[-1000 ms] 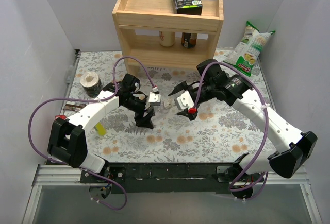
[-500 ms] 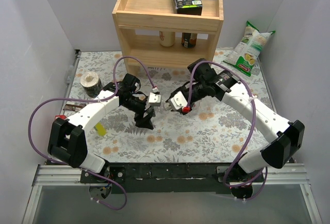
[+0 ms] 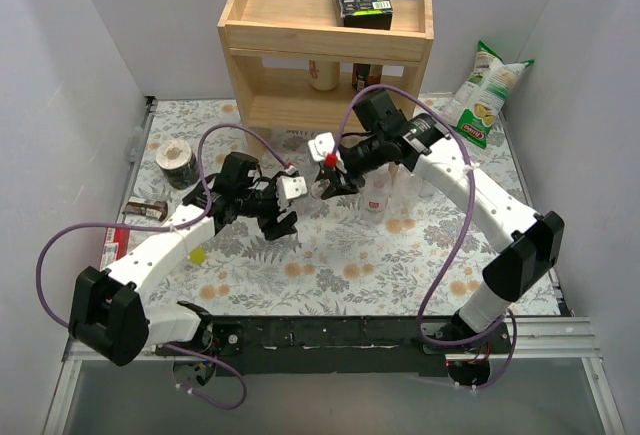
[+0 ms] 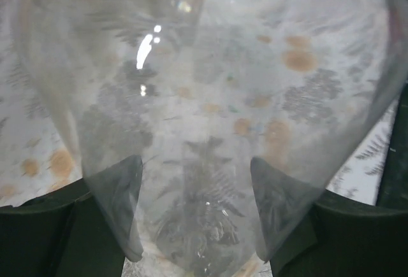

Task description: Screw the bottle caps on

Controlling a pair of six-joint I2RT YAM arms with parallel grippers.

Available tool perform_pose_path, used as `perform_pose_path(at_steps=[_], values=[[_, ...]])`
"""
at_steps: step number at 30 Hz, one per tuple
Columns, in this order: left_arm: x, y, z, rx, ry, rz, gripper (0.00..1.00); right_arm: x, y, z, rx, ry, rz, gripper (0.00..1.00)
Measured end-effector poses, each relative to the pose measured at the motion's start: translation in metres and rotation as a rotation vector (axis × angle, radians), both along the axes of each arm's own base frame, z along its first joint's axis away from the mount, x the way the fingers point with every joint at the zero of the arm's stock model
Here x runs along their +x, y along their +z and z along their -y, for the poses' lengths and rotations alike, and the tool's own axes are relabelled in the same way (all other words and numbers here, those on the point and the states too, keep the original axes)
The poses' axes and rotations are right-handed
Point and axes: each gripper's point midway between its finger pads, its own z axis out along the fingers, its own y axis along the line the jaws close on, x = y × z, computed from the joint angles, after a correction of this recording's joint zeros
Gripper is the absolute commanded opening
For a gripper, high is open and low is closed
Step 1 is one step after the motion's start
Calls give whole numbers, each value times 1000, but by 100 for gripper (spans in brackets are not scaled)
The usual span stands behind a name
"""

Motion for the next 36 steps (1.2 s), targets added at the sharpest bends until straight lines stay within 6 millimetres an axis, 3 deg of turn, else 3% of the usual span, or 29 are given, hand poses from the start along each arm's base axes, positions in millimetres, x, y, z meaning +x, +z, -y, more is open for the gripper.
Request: perform_pose_path(at_steps=[5, 6, 7, 9, 10, 13, 16, 18, 23, 27, 36], values=[[27, 11, -9, 4, 181, 122, 0, 23, 10, -12, 3, -224, -294, 1], [31, 12, -11, 6, 206, 136, 0, 28, 11, -12, 13, -278, -377, 6], [34, 13, -11, 8, 221, 145, 0, 30, 11, -13, 22, -316, -463, 17], [36, 14, -10, 3, 251, 141, 0, 36, 12, -12, 37, -361, -612, 32], [37, 14, -10, -1, 265, 137, 0, 39, 13, -11, 40, -372, -662, 52], [42, 20, -8, -18, 282, 158, 0, 50, 18, -7, 54, -387, -722, 74], [42, 27, -6, -37, 261, 188, 0, 58, 29, 2, 96, -370, -643, 83], [37, 27, -4, -48, 235, 188, 0, 57, 36, 11, 129, -355, -566, 84], [20, 27, 6, -98, 149, 126, 0, 25, 60, 35, 236, -301, -398, 84], [8, 30, 15, -147, 98, 76, 0, 12, 76, 31, 299, -232, -391, 85], [-7, 36, 25, -206, 45, 9, 0, 22, 53, 16, 286, -230, -496, 82]])
